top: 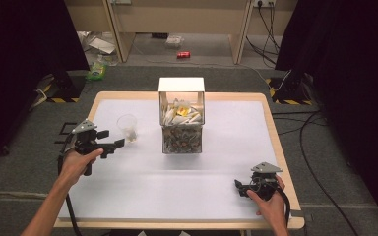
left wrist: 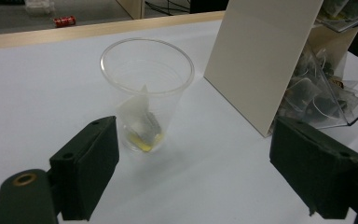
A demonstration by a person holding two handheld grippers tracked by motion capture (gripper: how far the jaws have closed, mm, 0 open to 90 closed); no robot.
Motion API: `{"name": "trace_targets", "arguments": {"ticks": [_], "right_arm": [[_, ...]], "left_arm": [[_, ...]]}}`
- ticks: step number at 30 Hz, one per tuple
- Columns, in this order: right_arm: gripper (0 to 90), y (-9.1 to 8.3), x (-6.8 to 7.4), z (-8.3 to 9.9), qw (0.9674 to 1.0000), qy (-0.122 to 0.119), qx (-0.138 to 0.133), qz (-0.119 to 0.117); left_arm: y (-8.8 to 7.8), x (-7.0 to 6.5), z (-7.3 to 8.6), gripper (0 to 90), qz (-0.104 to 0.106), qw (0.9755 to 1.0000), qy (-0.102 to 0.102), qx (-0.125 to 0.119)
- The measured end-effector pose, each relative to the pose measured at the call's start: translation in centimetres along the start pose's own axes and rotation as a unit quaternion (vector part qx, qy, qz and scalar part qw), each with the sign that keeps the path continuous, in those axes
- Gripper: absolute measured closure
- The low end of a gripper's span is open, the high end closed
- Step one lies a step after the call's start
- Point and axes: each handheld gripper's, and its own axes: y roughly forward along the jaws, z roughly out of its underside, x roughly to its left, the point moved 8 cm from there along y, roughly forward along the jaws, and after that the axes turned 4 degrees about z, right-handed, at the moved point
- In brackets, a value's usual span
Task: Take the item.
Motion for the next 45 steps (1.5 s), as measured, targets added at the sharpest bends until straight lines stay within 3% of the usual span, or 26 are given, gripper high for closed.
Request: {"name": "trace_targets", "arguments": {"ticks": [33, 45], "right_arm": [[6.9, 0.0, 0.0, 0.0, 1.0000, 0.000, 0.000, 0.000], [6.9, 0.0, 0.0, 0.0, 1.0000, 0.000, 0.000, 0.000]], "left_arm": [[-0.1, -1.7, 5.0, 15.4, -0.013, 0.9995, 0.026, 0.007], [0.3, -2.2, 7.8, 15.6, -0.021, 0.9986, 0.038, 0.030]]}}
